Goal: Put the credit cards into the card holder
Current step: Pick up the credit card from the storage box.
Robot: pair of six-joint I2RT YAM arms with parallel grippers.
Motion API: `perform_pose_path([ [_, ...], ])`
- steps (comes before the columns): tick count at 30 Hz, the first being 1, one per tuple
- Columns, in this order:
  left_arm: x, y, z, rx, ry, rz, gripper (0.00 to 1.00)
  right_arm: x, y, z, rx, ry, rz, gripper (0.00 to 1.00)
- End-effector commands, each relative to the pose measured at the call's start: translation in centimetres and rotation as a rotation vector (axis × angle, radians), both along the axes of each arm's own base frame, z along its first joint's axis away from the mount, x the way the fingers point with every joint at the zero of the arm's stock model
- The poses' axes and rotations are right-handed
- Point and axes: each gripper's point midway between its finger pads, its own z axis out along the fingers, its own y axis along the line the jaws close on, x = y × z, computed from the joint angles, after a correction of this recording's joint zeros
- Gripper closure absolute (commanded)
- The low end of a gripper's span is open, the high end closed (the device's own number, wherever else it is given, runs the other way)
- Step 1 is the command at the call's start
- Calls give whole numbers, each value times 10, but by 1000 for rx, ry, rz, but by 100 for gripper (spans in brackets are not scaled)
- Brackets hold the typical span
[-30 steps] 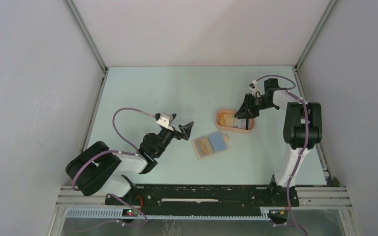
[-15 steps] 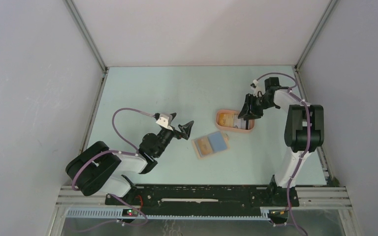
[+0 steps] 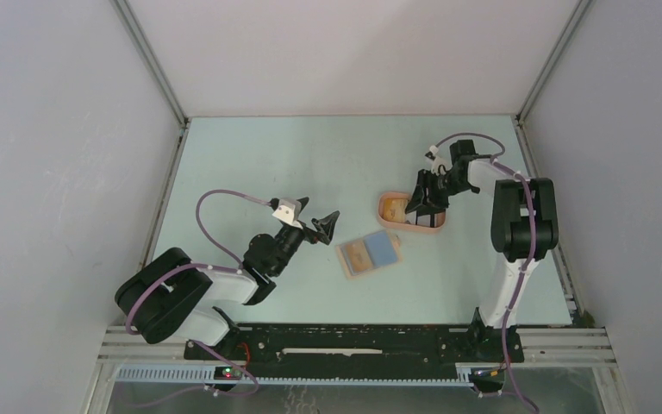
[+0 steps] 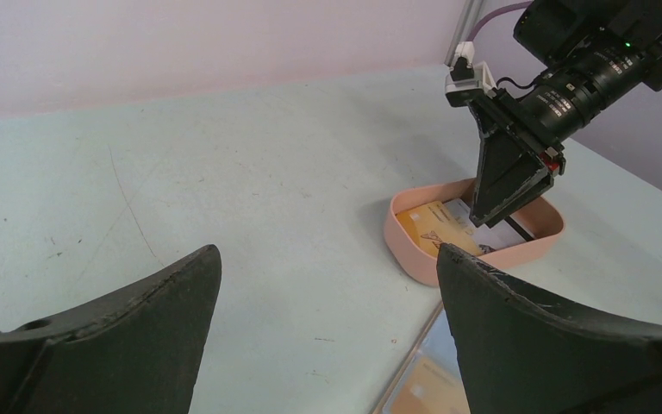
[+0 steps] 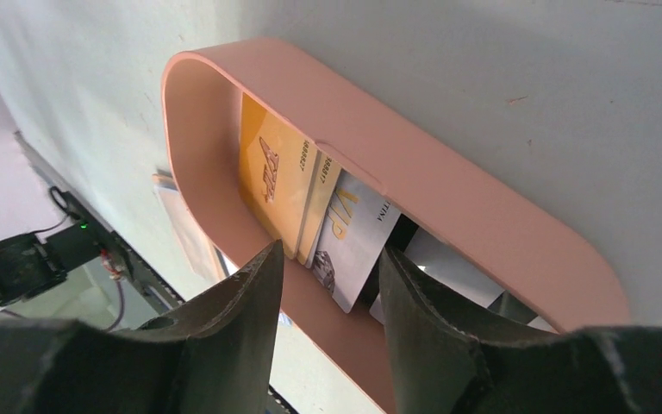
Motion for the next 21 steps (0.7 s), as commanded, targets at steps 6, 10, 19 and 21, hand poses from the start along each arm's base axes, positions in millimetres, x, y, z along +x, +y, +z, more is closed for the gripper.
perform_pose_path([
  [6,-3,1,5,-11,-27,-3,0,2,21,16,266,45,-14,46],
  [10,-2,0,5,-10,-24,-4,0,6,21,13,272,49,-30,46],
  [19,-1,-1,4,-7,-22,-4,0,7,36,20,311,34,-1,47],
  [21,-1,-1,4,-5,-21,-6,0,6,39,22,325,35,5,47],
])
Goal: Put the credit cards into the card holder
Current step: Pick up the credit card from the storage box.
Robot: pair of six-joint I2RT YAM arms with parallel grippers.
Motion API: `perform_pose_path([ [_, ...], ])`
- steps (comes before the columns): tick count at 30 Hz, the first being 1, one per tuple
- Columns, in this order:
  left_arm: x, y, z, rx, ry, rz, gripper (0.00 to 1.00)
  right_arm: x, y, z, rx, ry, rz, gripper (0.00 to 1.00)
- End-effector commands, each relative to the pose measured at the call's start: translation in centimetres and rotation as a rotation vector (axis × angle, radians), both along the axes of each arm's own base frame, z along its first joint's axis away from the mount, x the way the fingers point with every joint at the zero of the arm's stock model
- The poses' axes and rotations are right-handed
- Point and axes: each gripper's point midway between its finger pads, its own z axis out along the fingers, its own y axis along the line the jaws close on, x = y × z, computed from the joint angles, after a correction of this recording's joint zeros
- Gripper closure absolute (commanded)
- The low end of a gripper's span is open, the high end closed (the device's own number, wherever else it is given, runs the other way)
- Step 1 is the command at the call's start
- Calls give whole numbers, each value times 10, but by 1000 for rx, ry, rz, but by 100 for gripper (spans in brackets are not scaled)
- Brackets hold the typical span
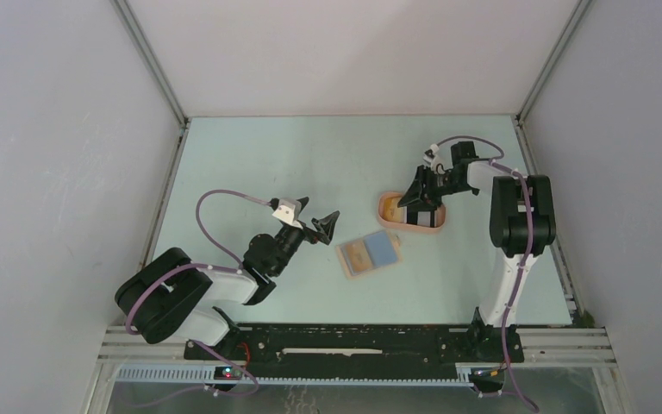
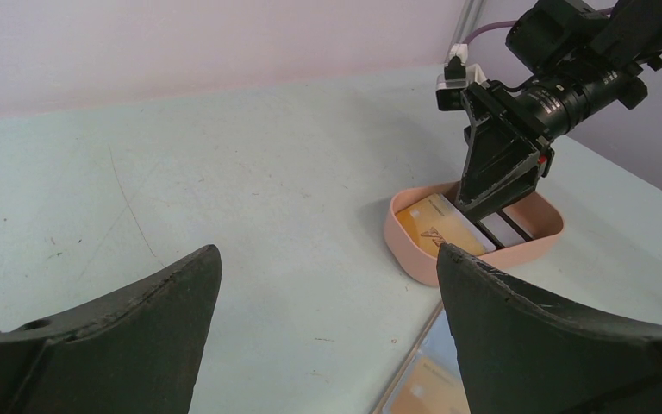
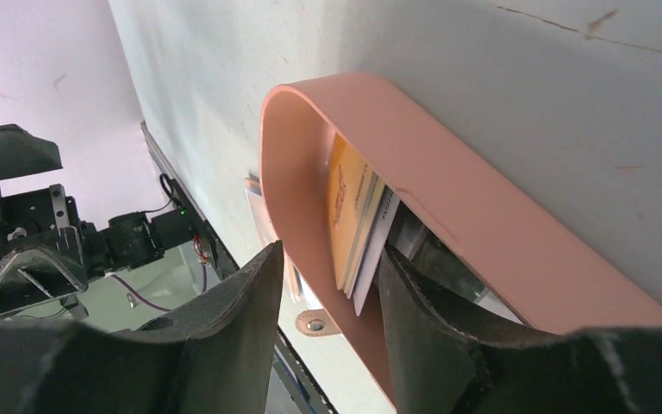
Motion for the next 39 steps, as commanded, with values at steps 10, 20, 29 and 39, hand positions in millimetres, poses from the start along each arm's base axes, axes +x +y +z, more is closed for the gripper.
perform_pose_path([
  [10,-1,-1,4,-5,-22,-6,0,-5,28,0,53,-1,58,47],
  [20,-1,-1,4,-4,-21,-6,0,-9,40,-14,2,-1,86,47],
  [29,-1,-1,4,-6,-22,-4,0,-8,40,-14,-25,0,83,48],
  [39,-1,-1,4,-4,-21,-5,0,-3,29,4,16,-17,53,49],
])
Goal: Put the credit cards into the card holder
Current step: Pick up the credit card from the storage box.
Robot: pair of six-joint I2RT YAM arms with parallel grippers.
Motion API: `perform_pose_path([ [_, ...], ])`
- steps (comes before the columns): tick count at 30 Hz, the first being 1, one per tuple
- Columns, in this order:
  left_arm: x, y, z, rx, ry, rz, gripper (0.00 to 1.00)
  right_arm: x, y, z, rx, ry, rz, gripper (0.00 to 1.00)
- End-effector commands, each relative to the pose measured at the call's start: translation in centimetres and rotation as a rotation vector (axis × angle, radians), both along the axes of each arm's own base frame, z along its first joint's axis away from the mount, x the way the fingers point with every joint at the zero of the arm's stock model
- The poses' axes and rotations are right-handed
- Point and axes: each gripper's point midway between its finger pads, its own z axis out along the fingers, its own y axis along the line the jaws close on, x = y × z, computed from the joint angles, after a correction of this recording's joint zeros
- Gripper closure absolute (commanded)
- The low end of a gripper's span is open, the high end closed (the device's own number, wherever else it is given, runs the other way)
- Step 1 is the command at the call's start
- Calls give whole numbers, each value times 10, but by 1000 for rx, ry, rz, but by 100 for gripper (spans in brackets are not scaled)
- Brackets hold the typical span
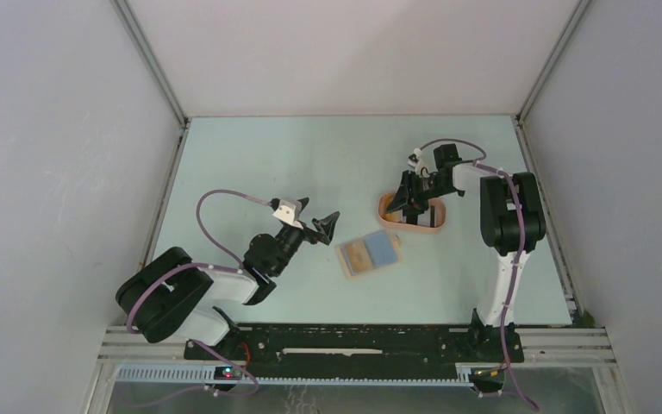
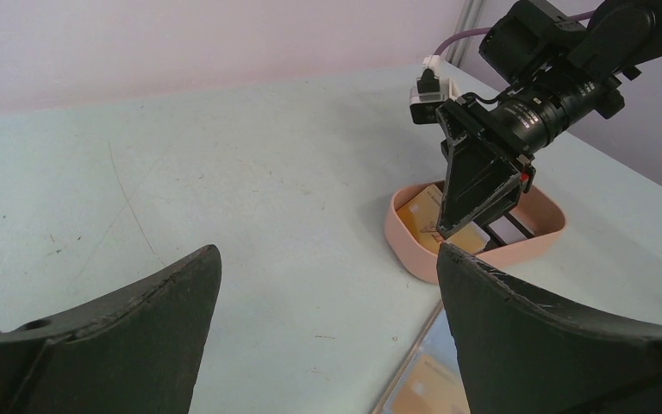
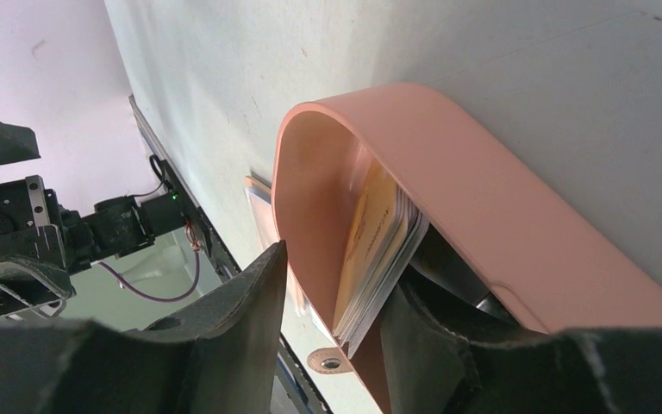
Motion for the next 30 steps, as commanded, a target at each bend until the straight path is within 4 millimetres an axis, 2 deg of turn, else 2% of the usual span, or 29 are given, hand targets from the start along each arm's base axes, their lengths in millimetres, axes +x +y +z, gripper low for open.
perform_pose_path([
  [1,-1,-1,7,-10,-27,-5,0,7,-7,14,15,-22,-26,49],
  [15,-1,-1,7,-10,-27,-4,0,9,-21,20,49,-15,-52,52],
  [30,-1,-1,6,-10,-27,-5,0,11,-32,25,82,-6,-77,63],
])
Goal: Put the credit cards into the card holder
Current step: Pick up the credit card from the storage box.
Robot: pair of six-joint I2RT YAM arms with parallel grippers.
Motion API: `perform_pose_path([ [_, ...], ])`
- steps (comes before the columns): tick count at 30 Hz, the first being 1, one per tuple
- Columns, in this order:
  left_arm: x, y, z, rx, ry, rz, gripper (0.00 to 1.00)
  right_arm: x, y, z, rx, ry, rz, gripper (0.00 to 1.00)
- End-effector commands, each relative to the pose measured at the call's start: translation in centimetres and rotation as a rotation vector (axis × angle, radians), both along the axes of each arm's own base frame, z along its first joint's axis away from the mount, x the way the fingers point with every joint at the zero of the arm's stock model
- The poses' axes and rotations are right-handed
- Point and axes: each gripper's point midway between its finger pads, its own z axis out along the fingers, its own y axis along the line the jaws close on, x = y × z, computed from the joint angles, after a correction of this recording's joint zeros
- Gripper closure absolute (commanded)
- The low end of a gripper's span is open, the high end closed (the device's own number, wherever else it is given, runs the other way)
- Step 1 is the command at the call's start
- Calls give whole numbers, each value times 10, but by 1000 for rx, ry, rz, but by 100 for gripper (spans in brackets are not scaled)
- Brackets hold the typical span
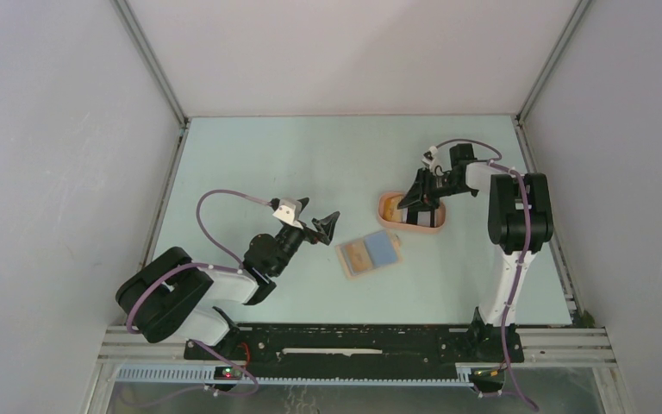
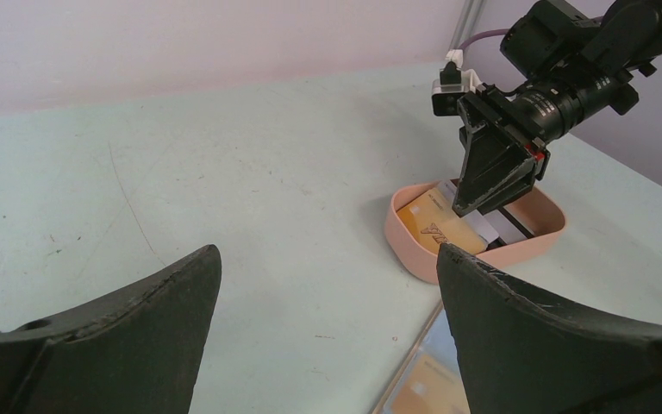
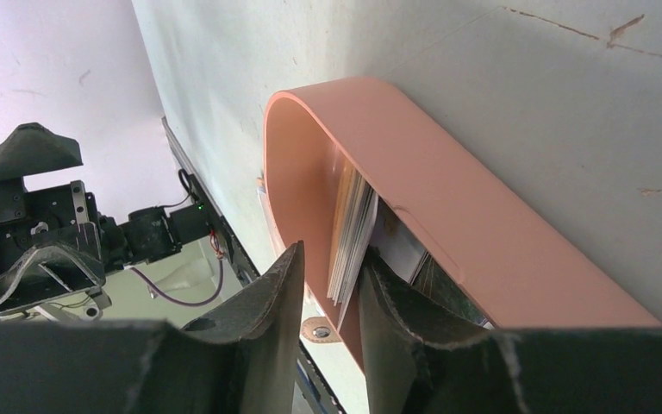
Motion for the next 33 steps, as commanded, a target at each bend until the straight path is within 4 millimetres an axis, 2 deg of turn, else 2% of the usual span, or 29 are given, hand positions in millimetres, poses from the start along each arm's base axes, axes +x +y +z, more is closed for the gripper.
perform_pose_path([
  [1,-1,0,6,-9,-26,-3,0,0,-2,17,29,-26,-1,64],
  [12,-1,0,7,-10,-27,-4,0,-1,-3,13,15,-18,-4,79],
  [14,-1,0,6,-9,-26,-4,0,2,-14,12,11,-16,-33,85],
  [20,-2,0,6,-10,-25,-4,0,3,-21,13,5,-15,-49,91],
  [26,-2,-1,6,-10,-27,-5,0,3,-28,14,1,-18,-58,92],
  [33,-2,0,7,-12,-29,-3,0,3,-29,10,-10,-11,-58,82],
])
